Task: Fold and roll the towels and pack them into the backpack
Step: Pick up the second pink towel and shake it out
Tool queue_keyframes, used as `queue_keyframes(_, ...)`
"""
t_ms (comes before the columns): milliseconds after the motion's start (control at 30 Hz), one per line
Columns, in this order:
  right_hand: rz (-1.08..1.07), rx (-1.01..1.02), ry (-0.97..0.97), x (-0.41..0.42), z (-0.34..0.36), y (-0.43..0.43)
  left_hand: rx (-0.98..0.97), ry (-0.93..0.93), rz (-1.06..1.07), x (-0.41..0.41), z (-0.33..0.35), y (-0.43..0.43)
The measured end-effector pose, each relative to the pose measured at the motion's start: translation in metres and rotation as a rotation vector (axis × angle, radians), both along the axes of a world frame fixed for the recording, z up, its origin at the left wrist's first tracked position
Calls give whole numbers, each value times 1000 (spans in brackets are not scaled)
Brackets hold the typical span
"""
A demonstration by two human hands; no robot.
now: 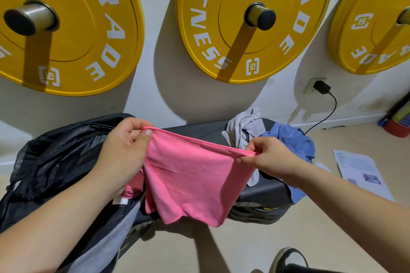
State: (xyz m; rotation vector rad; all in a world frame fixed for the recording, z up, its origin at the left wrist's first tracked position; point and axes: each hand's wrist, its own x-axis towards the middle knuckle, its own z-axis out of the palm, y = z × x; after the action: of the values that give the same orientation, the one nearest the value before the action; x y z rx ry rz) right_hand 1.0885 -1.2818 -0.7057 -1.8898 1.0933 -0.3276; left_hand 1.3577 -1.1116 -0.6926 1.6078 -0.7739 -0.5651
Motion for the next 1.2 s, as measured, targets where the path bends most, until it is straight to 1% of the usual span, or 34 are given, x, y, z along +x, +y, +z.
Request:
queue_keyframes(100, -44, 212, -202, -7, 8, -2, 26, -36, 27, 7, -6, 3)
queue_keyframes(167, -104, 323, -364, -12, 13, -7, 11, -19, 58, 10, -6, 4)
queue_keyframes(267, -172, 330, -500, -16, 25, -8, 6, 31, 70, 11, -6, 3)
queue_keyframes(467, -126, 281, -536, -20, 43, -5, 18, 44, 61, 6, -4, 2)
queue_keyframes(633, -194, 238, -542, -29, 51, -11, -66, 34, 75, 4, 12, 8)
queue_keyframes(733, -205, 217, -530, -35, 50, -15, -24, 8, 39, 0, 18, 12)
queue_keyframes(767, -200, 185, -487, -37, 48, -16, -4, 7, 20, -1, 16, 13)
queue_keyframes(800, -190, 116, -397, -37, 44, -17, 20, -4, 1, 0, 13, 13)
queue_keyframes(867, -156, -116, -109, -34, 37, -19, 77, -61, -15, 3, 6, 12)
queue_keyframes(900, -138, -224, 3, -30, 34, -20, 99, -101, -13, 5, 2, 11)
queue_keyframes(933, -132, -301, 60, -26, 31, -22, 119, -160, 1, 8, 0, 9)
queue_keyframes(1000, -171, -390, 46, -13, 27, -27, 131, -318, 58, 13, 0, 1)
queue_keyframes(1067, -260, -424, -75, 2, 27, -31, 109, -419, 115, 19, 7, -11)
queue_keyframes(1133, -340, -449, -199, 18, 30, -32, 72, -439, 159, 29, 18, -27)
queue_keyframes(1200, -381, -467, -311, 31, 33, -35, 28, -412, 175, 42, 30, -45)
